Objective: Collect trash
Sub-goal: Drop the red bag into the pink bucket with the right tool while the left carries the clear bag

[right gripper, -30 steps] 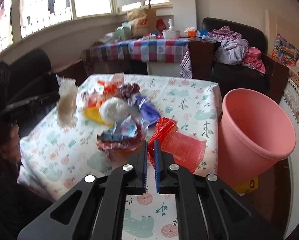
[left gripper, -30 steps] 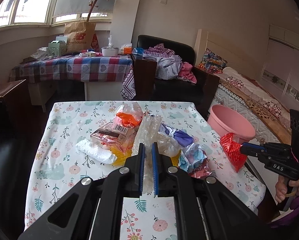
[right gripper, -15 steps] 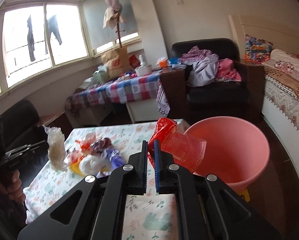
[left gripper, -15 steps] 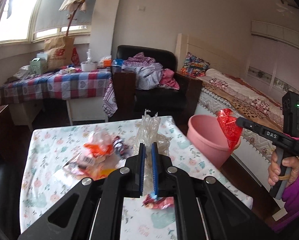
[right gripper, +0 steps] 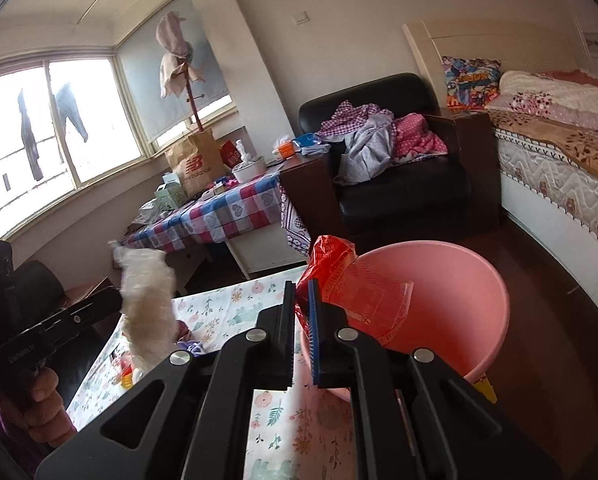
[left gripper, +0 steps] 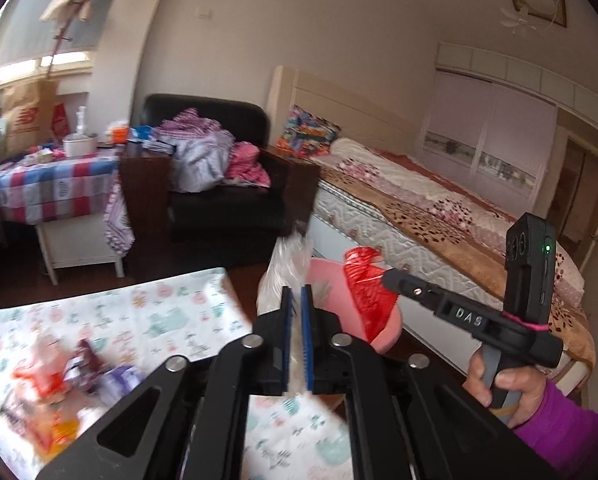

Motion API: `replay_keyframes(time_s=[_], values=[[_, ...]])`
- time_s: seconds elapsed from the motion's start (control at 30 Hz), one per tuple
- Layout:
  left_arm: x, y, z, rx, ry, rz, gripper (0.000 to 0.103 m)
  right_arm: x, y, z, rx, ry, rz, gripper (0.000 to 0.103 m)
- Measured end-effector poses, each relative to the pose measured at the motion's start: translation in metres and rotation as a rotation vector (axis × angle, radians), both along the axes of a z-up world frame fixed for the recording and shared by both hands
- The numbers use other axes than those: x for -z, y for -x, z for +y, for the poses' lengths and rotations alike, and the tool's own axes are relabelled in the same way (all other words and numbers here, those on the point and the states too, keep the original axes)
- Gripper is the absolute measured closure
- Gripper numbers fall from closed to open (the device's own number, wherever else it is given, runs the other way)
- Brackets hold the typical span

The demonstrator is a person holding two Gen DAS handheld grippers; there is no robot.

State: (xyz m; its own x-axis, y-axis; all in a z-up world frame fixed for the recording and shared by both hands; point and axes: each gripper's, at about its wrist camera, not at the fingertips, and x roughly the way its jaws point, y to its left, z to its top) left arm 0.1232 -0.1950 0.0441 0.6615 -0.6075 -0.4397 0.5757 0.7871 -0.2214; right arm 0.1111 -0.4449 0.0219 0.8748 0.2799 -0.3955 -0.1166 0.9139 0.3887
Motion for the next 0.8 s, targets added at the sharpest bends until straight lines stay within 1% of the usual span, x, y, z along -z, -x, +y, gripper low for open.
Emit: replay_keyframes(time_s=[0.2,0.3,0.4,0.5,0.53,0.6,0.63,0.67,0.8], values=[[0.016,-0.038,-0.058,0.040,-0.033,0.026,0.100,0.022,-0.019,-0.020,0.058,-0.027,0.039,0.097],[0.025,-0.050,-0.072,0.043,-0.040,0.053,0.101,0.034,-0.025,-0.026,0.068,-0.036,0.065,0.097],[0.032,-0.056,-0.072,0.043,-0.048,0.058,0.101,0.044,-0.030,-0.030,0.071,-0.036,0.091,0.097],[0.033,-0.058,-0.061,0.033,-0.055,0.058,0.100,0.054,-0.034,-0.033,0.071,-0.040,0.117,0.097],[0.033,-0.057,-0.056,0.028,-0.054,0.057,0.096,0.055,-0.034,-0.032,0.072,-0.038,0.121,0.097],[0.035,-0.056,-0.042,0.013,-0.062,0.059,0.079,0.058,-0.037,-0.031,0.078,-0.029,0.131,0.097],[0.036,-0.055,-0.036,-0.005,-0.064,0.063,0.064,0.058,-0.038,-0.031,0.075,-0.030,0.137,0.097],[0.038,-0.054,-0.029,-0.024,-0.057,0.069,0.061,0.060,-0.040,-0.030,0.072,-0.031,0.145,0.097],[0.045,-0.049,-0.008,-0.063,-0.033,0.125,0.061,0.064,-0.043,-0.024,0.077,-0.032,0.176,0.096]])
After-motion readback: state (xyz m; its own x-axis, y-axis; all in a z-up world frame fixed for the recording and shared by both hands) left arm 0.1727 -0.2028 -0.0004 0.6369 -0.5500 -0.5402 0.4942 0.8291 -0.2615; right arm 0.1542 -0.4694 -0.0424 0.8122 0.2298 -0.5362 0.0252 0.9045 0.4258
